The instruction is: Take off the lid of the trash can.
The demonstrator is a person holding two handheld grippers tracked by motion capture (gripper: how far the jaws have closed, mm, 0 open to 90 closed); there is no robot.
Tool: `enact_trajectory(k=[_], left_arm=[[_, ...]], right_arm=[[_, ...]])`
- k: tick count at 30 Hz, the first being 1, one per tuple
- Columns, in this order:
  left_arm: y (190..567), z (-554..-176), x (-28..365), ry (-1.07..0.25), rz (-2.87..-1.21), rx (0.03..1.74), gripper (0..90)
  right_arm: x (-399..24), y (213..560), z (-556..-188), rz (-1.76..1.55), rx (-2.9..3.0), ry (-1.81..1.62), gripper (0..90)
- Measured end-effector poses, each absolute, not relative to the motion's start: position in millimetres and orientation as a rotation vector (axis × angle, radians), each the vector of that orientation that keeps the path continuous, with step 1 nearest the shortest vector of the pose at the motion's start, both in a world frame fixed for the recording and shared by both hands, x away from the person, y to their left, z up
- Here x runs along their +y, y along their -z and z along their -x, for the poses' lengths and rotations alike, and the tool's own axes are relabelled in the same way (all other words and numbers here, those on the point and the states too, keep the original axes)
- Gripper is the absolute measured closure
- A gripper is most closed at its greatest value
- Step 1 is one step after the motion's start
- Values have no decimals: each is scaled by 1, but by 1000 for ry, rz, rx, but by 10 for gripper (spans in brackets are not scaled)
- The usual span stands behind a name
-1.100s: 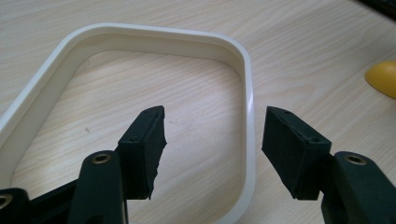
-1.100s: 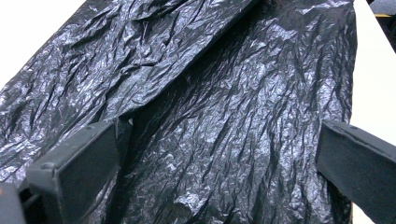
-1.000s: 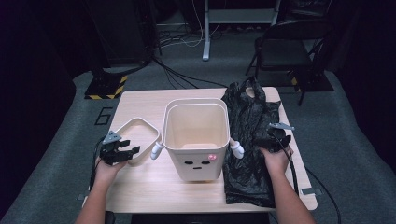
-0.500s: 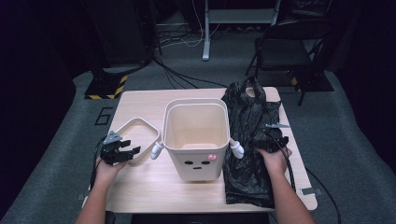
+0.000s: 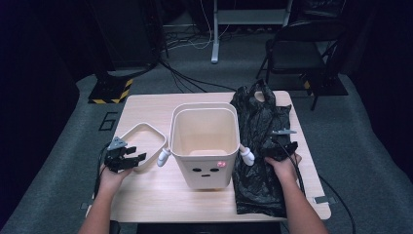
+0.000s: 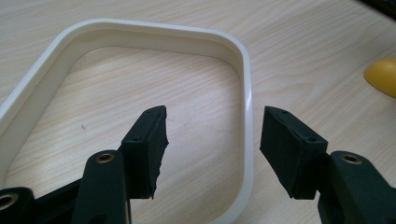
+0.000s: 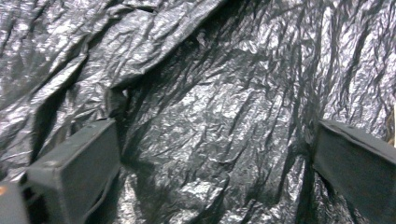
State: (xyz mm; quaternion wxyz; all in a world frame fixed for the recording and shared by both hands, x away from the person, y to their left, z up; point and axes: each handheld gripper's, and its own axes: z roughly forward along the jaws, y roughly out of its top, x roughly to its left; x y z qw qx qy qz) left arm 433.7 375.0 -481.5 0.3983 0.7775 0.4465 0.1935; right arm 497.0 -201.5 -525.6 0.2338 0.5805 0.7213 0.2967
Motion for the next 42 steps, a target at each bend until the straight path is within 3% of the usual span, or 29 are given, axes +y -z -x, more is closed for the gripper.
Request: enact_trajectory(k=[2,3,5,7,8,11,12,13,15,19,32,42], left_arm=[[481,-434,375,-489,-1967,1135,408],[481,-433,375,-488,-1963,1139,409],[481,-433,376,-493,-1961,1135,409],[480,-433,376,-500,-1955,1130,411],[480,-433,376,-500,-1954,1130,411],[481,-433,376,-504,-1956,1130,411],[481,-433,376,-504,-1956,1130,411],[481,-433,376,-504,-1957,1130,411],[481,-433,375,-506,-1956,1130,411],[480,-433,375,-510,-1961,1124,415],[479,-431,375,-514,-1958,1110,411],[463,-432,378,-429,-1969,1082,400]], right_arm=[[-201,525,-496,-1561,1984,-838,86],[-200,524,-494,-1540,1994,-859,165],[-200,524,-494,-1522,2000,-869,213],[-198,523,-490,-1459,2031,-925,425],[-198,523,-490,-1459,2031,-925,425],[-196,522,-489,-1419,2069,-954,607],[-196,522,-489,-1419,2069,-954,607],[-195,522,-488,-1403,2082,-973,688],[-195,522,-488,-1391,2095,-976,717],[-193,522,-489,-1361,2135,-1007,877],[-195,514,-487,-1361,2148,-1033,898],[-204,487,-482,-1318,2158,-1053,898]])
